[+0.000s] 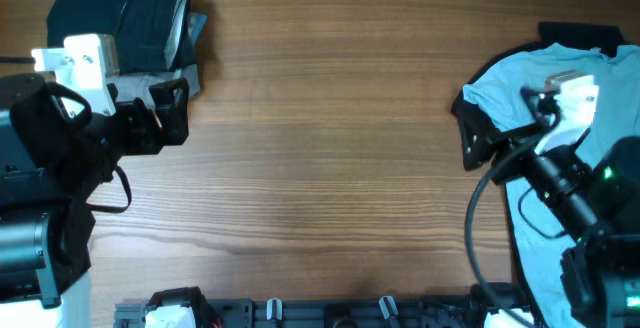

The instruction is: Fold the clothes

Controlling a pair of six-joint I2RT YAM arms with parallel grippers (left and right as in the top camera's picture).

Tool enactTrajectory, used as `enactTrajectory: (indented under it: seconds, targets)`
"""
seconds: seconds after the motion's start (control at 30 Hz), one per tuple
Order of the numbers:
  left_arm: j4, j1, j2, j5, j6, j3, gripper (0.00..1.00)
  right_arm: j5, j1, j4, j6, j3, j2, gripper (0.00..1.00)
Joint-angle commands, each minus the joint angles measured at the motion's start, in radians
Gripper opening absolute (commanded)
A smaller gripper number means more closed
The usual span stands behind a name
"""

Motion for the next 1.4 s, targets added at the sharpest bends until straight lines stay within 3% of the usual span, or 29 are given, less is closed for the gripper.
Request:
enactTrajectory:
  seconds: [0.0, 0.07, 0.37, 0.63, 0.83, 1.37]
  targets:
    - [0.000, -0.005, 0.001, -0.010, 0.011, -0.003, 1.00, 0.024, 0.006, 0.163, -0.105, -0.167, -0.124, 1.00]
    - [0.000, -0.005, 0.001, -0.010, 0.011, -0.003, 1.00, 0.014, 0.006, 0.261, -0.105, -0.310, -0.243, 1.00]
    - [0.000, -0.005, 0.001, -0.010, 0.011, -0.003, 1.00, 0.018, 0.107, 0.267, -0.123, -0.746, -0.723, 1.00]
    - [0.000, -0.005, 0.001, -0.010, 0.011, -0.003, 1.00, 0.014, 0.125, 0.513, -0.136, -1.033, -0.737, 1.00]
    - [0.000, -0.005, 0.001, -0.010, 0.011, -0.003, 1.00, 0.014, 0.125, 0.679, -0.138, -1.102, -0.737, 1.00]
    - [0.000, -0.005, 0.001, -0.010, 0.011, -0.003, 1.00, 0.014, 0.124, 0.687, -0.138, -1.107, -0.735, 1.00]
